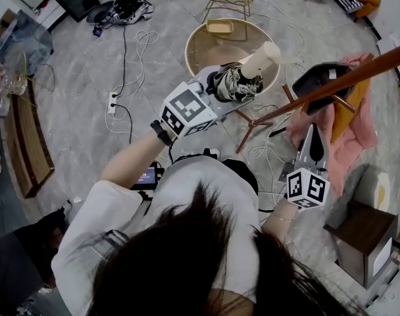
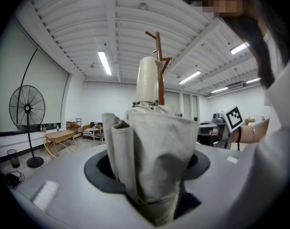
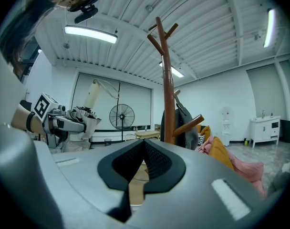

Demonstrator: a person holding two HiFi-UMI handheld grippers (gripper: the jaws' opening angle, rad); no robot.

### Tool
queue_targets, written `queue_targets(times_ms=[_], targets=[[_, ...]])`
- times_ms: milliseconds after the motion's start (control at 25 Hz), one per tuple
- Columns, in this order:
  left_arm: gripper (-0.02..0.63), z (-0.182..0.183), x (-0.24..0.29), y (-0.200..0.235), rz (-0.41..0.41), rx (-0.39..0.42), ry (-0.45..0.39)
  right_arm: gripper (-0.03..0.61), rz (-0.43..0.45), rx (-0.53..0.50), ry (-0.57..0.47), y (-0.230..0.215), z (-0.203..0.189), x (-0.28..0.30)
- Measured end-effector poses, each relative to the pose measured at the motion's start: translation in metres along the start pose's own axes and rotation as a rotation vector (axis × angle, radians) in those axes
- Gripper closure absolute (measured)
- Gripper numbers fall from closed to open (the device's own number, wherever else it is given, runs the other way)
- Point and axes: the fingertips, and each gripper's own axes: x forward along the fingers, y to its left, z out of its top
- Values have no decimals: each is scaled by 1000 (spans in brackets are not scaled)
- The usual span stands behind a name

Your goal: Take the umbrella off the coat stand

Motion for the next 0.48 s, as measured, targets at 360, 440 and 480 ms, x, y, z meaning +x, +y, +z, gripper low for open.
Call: queue_targets(times_ms=[360, 440, 480], targets=[[281, 4, -6, 3, -5, 7, 1, 577, -14, 0, -9, 0, 4, -5], [281, 4, -6, 4, -9, 15, 2, 577, -19, 3, -15, 0, 4, -5], [281, 5, -5, 4, -11, 20, 3, 577, -21, 5, -18, 0, 4, -5]])
